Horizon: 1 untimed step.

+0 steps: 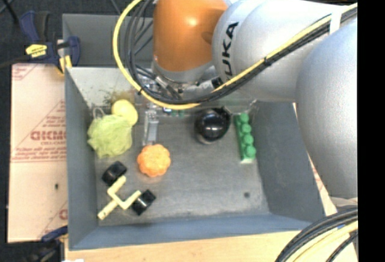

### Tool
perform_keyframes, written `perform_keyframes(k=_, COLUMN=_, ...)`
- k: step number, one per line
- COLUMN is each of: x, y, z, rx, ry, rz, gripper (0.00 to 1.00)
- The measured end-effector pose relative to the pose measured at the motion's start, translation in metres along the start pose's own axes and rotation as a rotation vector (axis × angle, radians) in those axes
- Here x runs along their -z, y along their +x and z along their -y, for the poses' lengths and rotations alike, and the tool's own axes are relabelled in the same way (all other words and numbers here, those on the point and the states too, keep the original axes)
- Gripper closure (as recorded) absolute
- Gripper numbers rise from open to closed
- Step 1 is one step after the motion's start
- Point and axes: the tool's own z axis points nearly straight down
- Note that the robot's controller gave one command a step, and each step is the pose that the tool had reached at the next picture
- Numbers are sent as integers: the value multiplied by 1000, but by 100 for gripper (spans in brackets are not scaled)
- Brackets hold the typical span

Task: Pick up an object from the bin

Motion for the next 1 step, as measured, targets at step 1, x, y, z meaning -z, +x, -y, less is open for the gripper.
perform_keyframes(k=1, x=5, y=-1, z=1, rx=-3, ry=-1, rz=6, gripper=0)
